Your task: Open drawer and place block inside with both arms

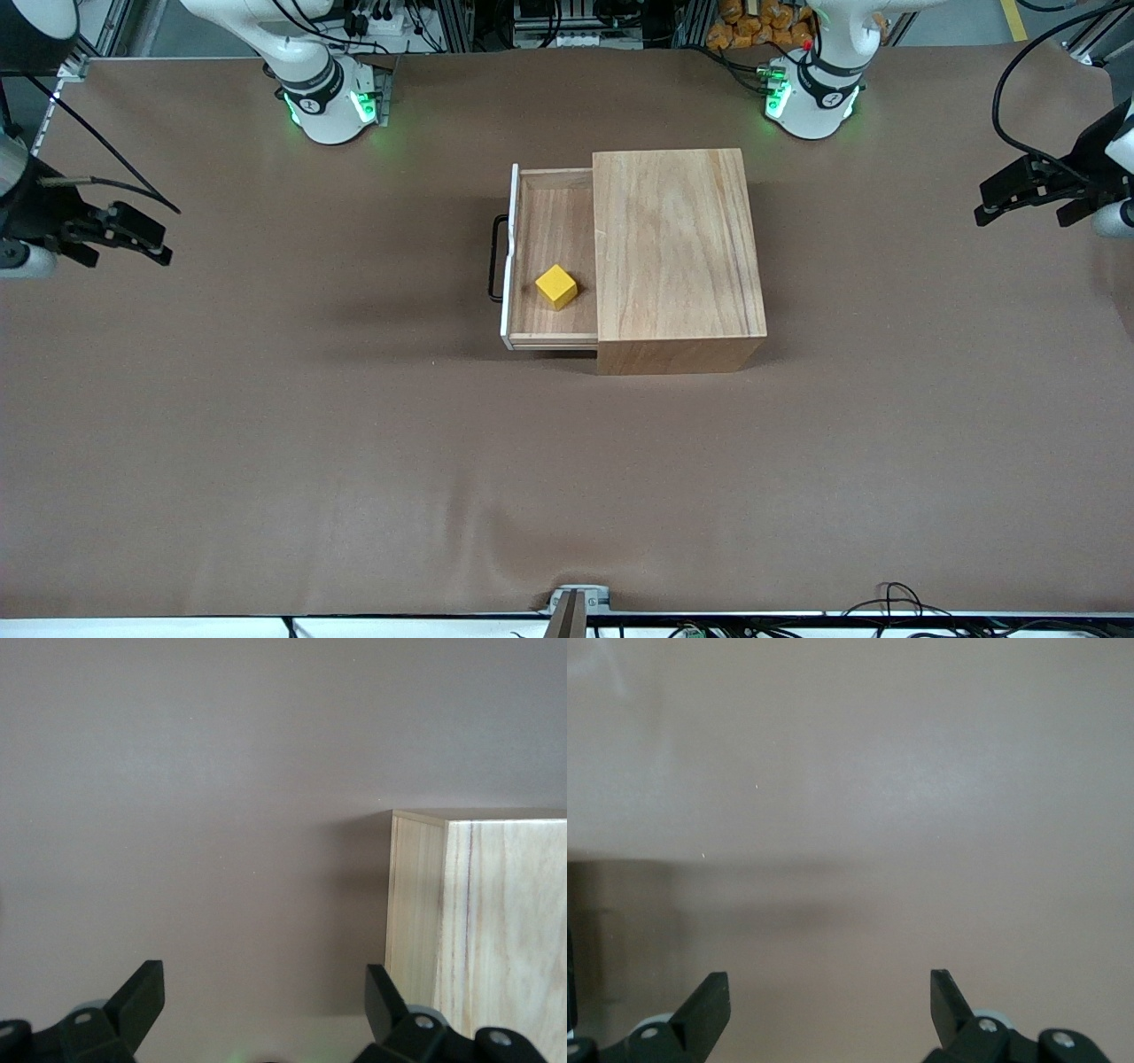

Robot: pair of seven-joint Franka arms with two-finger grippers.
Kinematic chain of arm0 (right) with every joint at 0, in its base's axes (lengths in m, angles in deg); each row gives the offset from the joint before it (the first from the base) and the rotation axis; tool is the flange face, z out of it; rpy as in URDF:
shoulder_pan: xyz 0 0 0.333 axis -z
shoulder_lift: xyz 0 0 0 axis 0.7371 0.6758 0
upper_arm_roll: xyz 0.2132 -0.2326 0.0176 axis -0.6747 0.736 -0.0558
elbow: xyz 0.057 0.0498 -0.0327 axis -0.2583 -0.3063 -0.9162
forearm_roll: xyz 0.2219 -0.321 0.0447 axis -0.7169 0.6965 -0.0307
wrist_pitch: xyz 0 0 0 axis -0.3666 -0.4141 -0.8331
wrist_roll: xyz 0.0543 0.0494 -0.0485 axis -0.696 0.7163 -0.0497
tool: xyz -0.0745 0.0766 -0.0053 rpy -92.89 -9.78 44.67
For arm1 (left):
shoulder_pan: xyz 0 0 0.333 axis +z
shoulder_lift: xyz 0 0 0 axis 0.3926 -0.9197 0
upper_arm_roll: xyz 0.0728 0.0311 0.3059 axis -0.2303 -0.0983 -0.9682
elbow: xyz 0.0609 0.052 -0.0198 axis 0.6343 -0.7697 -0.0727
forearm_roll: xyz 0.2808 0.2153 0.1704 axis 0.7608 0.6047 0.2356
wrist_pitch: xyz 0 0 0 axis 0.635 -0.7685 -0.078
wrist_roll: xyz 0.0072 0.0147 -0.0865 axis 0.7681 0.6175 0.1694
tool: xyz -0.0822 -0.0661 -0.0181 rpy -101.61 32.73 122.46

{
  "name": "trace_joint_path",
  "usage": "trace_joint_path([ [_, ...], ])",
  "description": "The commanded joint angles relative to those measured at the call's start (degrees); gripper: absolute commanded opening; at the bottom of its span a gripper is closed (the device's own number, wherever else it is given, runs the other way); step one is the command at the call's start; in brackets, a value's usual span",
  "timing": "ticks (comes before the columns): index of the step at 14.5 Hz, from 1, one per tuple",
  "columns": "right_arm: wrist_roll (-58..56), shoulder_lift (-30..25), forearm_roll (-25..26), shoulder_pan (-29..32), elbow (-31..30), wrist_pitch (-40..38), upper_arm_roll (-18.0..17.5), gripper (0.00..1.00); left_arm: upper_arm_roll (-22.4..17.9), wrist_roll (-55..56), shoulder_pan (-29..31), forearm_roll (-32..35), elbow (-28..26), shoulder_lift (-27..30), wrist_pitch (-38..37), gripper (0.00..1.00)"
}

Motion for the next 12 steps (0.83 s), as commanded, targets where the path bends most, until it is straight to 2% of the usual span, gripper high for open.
trace_joint_path([
  [1, -1.7, -2.9, 0.7, 2.5, -1.9, -1.7, -1.3, 1.0, 0.1, -0.7, 0.3, -0.4, 0.6, -0.2, -0.5, 1.0],
  [5, -1.8, -5.1, 2.6, 3.6, -1.0, -5.8, -1.3, 1.0, 0.0, -0.8, 0.4, -0.4, 0.6, -0.3, -0.5, 1.0],
  [12, -2.8, -4.9, 2.7, 3.5, 0.5, -6.6, -0.9, 1.0, 0.0, -0.8, 0.4, -0.5, 0.5, -0.3, -0.5, 1.0],
])
